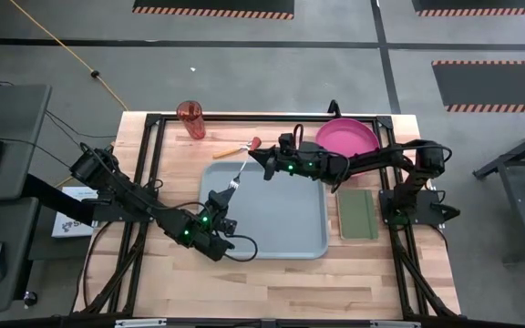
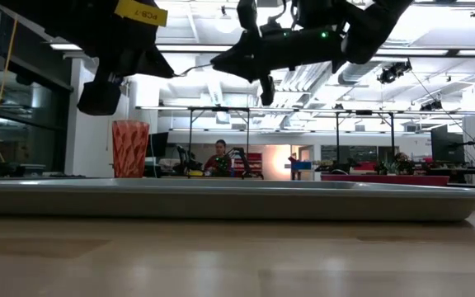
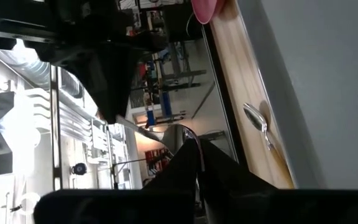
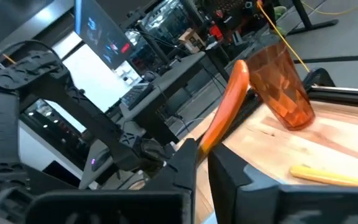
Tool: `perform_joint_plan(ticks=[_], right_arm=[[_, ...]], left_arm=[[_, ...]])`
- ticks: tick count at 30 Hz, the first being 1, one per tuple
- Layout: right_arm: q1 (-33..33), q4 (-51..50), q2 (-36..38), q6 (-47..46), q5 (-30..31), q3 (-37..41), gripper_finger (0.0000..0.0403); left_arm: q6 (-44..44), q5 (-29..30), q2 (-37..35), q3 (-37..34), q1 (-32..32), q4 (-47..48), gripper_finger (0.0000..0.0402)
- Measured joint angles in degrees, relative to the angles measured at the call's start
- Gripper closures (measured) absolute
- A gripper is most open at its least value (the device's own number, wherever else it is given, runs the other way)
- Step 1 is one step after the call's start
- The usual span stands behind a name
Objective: Pick and place plate/cup/fork/spoon on tray
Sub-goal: Put the orange fork on the gray serving tray
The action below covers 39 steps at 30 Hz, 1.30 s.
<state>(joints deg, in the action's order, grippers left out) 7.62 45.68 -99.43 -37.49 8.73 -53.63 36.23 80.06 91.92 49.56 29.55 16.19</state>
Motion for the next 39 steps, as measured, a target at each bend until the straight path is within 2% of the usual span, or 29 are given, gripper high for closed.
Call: perform_joint_plan(ticks=[3, 10, 16, 20, 23, 26, 29, 31, 34, 36, 39], right_arm=[[0.5, 0.0, 0.2, 1.3, -1.0, -0.1, 0.0386], [4.9, -1.7, 1.9, 1.8, -9.2, -0.1, 0.0397], [8.7, -11.0, 6.7, 6.4, -10.4, 0.2, 0.0402], [10.1, -20.4, 12.8, 12.0, -10.0, 0.1, 0.0403], [9.6, -30.4, 16.8, 16.6, -7.4, 0.1, 0.0403], [7.3, -38.3, 19.9, 20.9, -4.3, 0.1, 0.0403], [3.5, -43.3, 20.7, 22.8, 0.2, 0.1, 0.0403], [0.4, -42.8, 20.6, 23.8, 5.0, 0.2, 0.0403], [-3.9, -36.7, 18.9, 26.6, 10.1, 0.2, 0.0403], [-5.9, -28.3, 18.0, 29.1, 11.0, 2.5, 0.0403], [-6.8, -9.6, 17.3, 31.6, 11.0, 9.1, 0.0403]], left_arm=[[0.1, -0.3, 0.0, 0.0, 0.0, 0.0, 0.0394], [-3.0, 0.0, -1.6, 0.0, -0.1, 0.4, 0.0349], [-8.0, -1.7, -5.4, 0.1, 0.0, 0.4, 0.0287], [-11.8, -2.7, -8.0, 0.0, 0.3, 1.7, 0.0244], [-19.9, -4.4, -11.5, 0.0, 0.3, 6.1, 0.0217], [-32.7, -10.2, -16.6, -0.2, -0.4, 12.2, 0.0200], [-40.2, -12.2, -22.3, -3.1, -1.1, 11.6, 0.0193], [-41.2, -12.1, -26.2, -6.6, -1.1, 6.0, 0.0191], [-37.5, -13.7, -31.7, -13.6, -1.0, -8.6, 0.0190], [-32.9, -16.6, -34.2, -19.0, -1.0, -22.4, 0.0190], [-25.2, -24.2, -37.0, -27.4, -2.0, -45.7, 0.0190]])
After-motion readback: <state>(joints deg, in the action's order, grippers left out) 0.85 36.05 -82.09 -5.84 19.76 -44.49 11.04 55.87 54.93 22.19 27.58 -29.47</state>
